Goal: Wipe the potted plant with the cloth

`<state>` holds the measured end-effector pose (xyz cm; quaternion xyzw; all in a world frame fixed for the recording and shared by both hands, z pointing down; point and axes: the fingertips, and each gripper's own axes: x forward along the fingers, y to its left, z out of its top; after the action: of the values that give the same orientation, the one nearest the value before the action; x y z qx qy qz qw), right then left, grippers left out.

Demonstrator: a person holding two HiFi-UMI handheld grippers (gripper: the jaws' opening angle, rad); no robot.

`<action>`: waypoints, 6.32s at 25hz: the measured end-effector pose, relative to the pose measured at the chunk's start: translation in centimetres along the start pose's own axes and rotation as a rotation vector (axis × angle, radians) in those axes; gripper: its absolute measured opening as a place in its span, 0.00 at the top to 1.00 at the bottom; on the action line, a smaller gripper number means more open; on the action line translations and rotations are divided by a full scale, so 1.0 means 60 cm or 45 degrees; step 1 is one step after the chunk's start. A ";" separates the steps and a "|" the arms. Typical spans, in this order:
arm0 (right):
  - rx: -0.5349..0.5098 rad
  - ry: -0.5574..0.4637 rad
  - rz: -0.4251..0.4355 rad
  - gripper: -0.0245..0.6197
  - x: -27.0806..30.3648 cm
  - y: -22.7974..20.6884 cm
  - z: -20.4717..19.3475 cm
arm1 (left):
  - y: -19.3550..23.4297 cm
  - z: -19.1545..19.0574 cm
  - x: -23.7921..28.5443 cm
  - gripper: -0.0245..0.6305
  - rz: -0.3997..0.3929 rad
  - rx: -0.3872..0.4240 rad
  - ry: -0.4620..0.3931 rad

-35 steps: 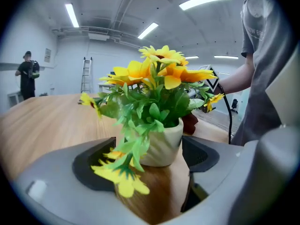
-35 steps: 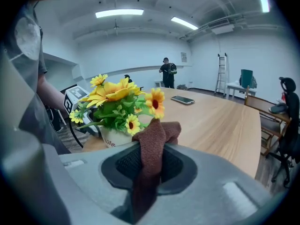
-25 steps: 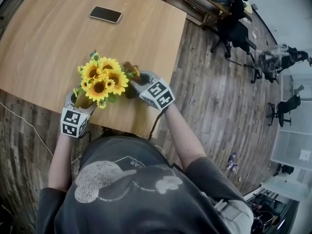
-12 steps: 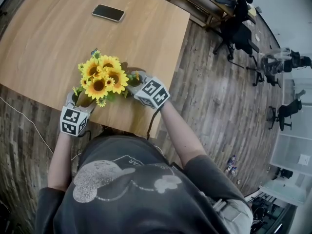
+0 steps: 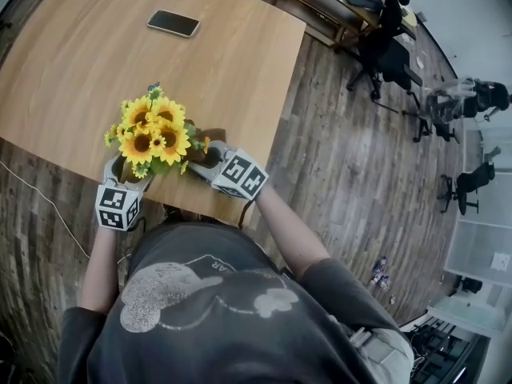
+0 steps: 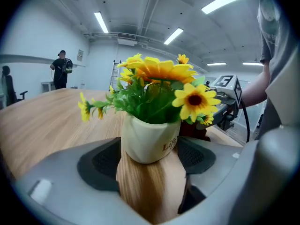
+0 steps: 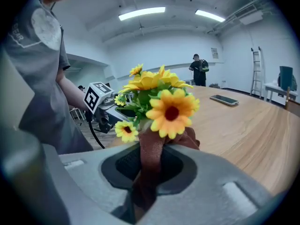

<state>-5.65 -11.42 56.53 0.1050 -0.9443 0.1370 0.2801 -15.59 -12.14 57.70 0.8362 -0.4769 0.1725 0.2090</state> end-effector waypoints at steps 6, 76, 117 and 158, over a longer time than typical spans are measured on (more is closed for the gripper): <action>0.110 -0.096 -0.127 0.87 -0.053 -0.013 -0.014 | -0.022 0.013 -0.002 0.14 0.117 -0.042 -0.071; -0.050 0.048 0.043 0.87 0.078 -0.088 0.074 | -0.063 0.023 0.028 0.09 -0.265 0.344 -0.155; 0.254 -0.170 -0.264 0.87 -0.124 -0.020 -0.054 | -0.053 0.001 -0.055 0.07 0.223 0.000 -0.191; 0.302 -0.294 -0.296 0.87 -0.171 0.196 -0.091 | -0.186 -0.053 -0.282 0.75 0.459 -0.264 -0.445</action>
<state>2.31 2.62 52.86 0.2607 -0.9289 0.2012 0.1696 -14.39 6.84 50.10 0.7291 -0.6619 0.0103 0.1738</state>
